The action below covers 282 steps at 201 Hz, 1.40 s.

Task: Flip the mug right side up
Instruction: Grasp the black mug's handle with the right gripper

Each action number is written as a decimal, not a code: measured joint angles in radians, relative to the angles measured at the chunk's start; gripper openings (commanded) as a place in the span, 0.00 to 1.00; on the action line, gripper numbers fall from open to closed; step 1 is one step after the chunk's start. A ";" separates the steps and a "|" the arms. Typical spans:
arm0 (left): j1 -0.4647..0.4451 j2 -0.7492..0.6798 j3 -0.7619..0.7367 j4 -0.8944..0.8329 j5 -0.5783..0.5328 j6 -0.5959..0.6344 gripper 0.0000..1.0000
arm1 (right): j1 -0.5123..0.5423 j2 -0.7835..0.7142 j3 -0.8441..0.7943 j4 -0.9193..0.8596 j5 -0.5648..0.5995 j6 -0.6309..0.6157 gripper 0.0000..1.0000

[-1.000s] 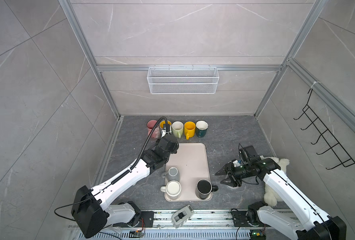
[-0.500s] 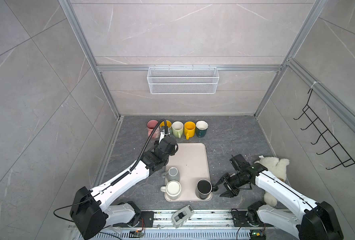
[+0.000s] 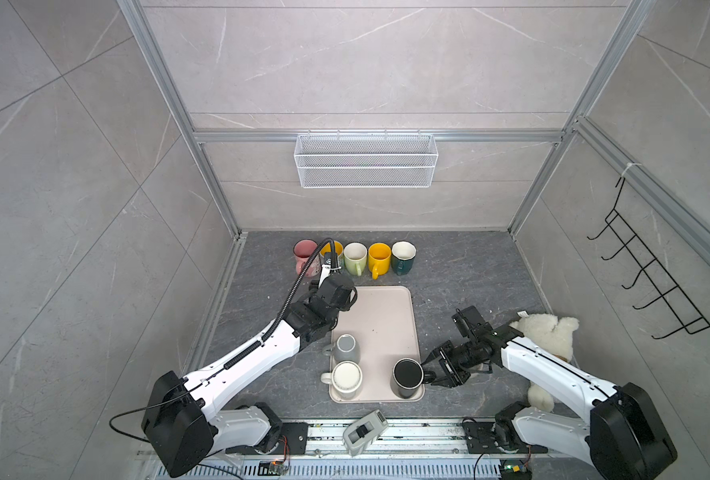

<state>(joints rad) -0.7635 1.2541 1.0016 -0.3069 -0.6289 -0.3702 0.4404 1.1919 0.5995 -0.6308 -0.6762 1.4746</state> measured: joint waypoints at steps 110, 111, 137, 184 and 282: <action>0.000 0.007 0.000 0.000 -0.003 0.000 0.61 | 0.011 0.082 0.004 0.089 -0.002 0.029 0.32; 0.000 0.008 0.000 0.000 -0.003 0.000 0.61 | 0.011 0.082 0.004 0.090 -0.002 0.029 0.32; 0.000 0.014 0.000 -0.001 -0.003 0.001 0.61 | 0.014 0.098 0.010 0.100 -0.005 0.030 0.32; 0.000 0.017 0.000 -0.001 -0.006 0.001 0.61 | 0.018 0.103 0.029 0.109 -0.010 0.030 0.36; 0.000 0.028 0.000 -0.001 -0.013 0.001 0.62 | 0.027 0.112 0.048 0.127 -0.016 0.040 0.00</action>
<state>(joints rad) -0.7635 1.2819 1.0016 -0.3080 -0.6418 -0.3695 0.4675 1.3041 0.6472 -0.5037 -0.6926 1.5150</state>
